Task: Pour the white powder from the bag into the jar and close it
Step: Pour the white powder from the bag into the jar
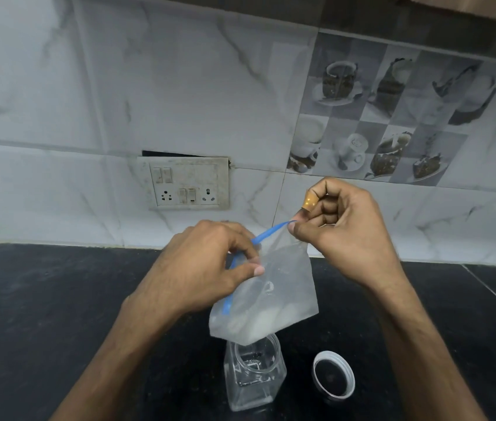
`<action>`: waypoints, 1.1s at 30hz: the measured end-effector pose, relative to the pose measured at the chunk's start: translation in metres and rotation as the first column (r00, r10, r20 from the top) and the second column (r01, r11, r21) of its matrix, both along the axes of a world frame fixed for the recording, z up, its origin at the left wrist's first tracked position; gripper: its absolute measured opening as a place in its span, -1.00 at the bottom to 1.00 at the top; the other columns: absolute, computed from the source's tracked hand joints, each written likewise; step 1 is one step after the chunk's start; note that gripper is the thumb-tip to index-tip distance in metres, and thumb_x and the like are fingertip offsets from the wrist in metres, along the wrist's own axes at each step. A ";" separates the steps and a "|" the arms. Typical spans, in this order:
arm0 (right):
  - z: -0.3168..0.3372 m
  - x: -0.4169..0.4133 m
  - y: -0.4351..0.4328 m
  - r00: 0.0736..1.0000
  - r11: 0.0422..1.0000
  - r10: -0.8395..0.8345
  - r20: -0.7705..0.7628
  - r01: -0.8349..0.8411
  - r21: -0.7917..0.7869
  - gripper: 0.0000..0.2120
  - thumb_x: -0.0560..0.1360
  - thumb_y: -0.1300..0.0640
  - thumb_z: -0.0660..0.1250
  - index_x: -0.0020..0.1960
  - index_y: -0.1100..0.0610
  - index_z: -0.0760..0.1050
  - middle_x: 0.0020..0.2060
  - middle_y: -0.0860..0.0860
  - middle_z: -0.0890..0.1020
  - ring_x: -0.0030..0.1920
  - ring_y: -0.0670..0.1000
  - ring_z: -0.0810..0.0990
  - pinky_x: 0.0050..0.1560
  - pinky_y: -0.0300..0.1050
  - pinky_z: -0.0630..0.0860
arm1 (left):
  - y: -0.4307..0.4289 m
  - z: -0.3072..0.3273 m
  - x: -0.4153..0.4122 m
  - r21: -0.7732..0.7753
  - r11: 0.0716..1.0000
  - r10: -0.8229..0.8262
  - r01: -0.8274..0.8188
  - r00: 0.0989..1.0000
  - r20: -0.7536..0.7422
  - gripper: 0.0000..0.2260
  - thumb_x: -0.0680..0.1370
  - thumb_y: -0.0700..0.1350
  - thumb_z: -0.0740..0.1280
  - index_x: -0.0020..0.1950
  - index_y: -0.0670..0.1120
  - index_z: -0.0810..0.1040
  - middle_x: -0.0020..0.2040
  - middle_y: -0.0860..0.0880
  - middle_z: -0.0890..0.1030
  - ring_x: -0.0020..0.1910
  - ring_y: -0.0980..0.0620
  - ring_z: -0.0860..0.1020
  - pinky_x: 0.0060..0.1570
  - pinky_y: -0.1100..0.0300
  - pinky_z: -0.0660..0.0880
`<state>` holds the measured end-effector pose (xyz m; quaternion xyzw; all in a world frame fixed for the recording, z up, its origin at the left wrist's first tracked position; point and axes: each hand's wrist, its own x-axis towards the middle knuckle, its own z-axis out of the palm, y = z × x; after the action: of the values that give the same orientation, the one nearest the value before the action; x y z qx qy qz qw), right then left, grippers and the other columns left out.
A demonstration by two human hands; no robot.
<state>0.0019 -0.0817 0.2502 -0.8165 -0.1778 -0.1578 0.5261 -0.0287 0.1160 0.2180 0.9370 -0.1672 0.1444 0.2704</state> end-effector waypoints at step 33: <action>-0.114 -0.028 -0.029 0.968 0.758 -0.152 -0.199 0.243 0.605 -0.94 0.43 0.38 0.44 -0.13 0.27 0.66 -0.15 0.10 0.72 -0.15 -0.09 0.67 -0.16 -0.33 0.57 | 0.035 -0.022 -0.003 -0.582 0.795 0.202 -0.168 0.979 -0.006 -0.89 0.41 -0.10 0.54 -0.24 0.12 0.70 -0.18 0.30 0.69 -0.16 0.33 0.64 -0.18 0.51 0.49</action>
<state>-0.0261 -0.1107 0.1361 -0.6190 0.0084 -0.2058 0.7579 -0.0314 0.1513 0.1958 0.8173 -0.0305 0.2405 0.5228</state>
